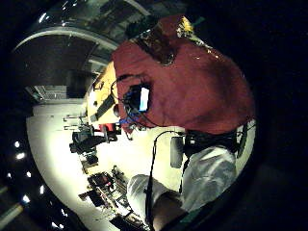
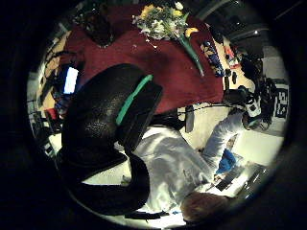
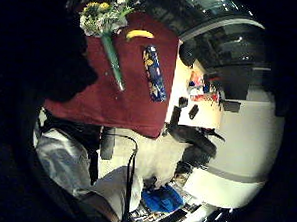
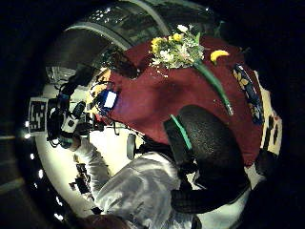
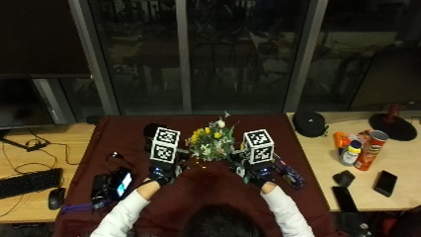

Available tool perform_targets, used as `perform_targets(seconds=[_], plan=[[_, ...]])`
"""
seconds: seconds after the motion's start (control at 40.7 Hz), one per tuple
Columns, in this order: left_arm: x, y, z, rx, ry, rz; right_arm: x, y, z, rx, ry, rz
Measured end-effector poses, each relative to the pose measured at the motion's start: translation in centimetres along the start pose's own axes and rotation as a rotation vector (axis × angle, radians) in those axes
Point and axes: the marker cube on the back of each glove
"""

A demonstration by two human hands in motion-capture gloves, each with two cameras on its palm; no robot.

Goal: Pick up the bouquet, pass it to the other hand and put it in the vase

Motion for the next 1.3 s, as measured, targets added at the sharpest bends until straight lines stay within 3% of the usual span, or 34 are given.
perform_targets(seconds=[0.246,0.418,0.639,0.836,1.303], plan=[[-0.7,1.5,0.7,0.013,0.039,0.013,-0.9,-0.3,-0.5,0.061,0.038,-0.011],[-1.6,1.1,1.9,0.054,0.103,0.041,-1.4,-0.3,-0.8,0.220,0.044,-0.033],[-1.6,0.2,2.1,0.080,0.165,0.054,-0.6,0.2,-1.8,0.062,0.058,0.015],[-0.5,-0.5,1.5,0.234,0.164,0.087,1.8,0.0,-1.9,-0.104,0.070,0.115],[1.0,-2.0,1.0,0.488,0.230,0.140,7.2,-5.8,0.8,-0.165,-0.110,0.316]])
